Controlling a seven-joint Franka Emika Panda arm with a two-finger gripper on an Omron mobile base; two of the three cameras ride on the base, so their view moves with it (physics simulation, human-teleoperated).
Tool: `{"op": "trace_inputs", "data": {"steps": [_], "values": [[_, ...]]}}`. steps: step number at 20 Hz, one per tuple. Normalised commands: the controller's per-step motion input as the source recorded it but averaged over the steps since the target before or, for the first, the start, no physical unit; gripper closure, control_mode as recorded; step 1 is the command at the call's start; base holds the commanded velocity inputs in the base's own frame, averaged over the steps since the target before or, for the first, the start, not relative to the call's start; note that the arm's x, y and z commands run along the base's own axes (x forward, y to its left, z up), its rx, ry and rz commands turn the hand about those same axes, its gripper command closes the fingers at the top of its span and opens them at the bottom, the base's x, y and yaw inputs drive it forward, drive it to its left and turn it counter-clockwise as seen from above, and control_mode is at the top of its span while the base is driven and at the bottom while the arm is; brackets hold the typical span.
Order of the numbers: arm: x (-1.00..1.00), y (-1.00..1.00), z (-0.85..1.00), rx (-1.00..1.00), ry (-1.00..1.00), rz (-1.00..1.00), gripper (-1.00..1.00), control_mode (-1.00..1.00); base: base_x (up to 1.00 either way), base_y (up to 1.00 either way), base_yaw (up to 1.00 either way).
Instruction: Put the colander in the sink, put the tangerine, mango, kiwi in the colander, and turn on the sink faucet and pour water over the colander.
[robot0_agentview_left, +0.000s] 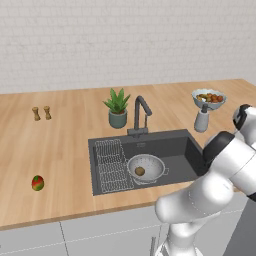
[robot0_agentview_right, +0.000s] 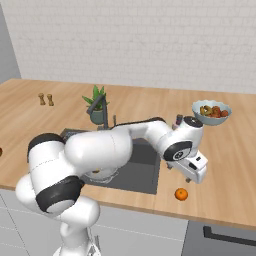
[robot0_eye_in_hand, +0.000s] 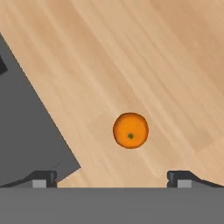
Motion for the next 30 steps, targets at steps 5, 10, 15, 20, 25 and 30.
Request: {"op": "trace_inputs", "data": {"steps": [5, 10, 15, 20, 25, 30], "values": [[-0.07, -0.22, -0.27, 0.0, 0.0, -0.22, -1.0, -1.0, 0.0, 0.0, 0.0], [0.0, -0.24, -0.26, 0.0, 0.0, -0.16, -1.0, -1.0, 0.0, 0.0, 0.0], [-0.07, -0.1, -0.2, 0.0, 0.0, -0.13, -1.0, -1.0, 0.0, 0.0, 0.0], [-0.16, 0.07, -0.07, 0.04, 0.0, -0.06, -1.0, -1.0, 0.0, 0.0, 0.0], [-0.01, 0.16, -0.11, 0.04, 0.0, -0.05, -1.0, -1.0, 0.0, 0.0, 0.0], [0.01, 0.03, -0.18, 0.0, 0.0, -0.1, -1.0, -1.0, 0.0, 0.0, 0.0]]}}
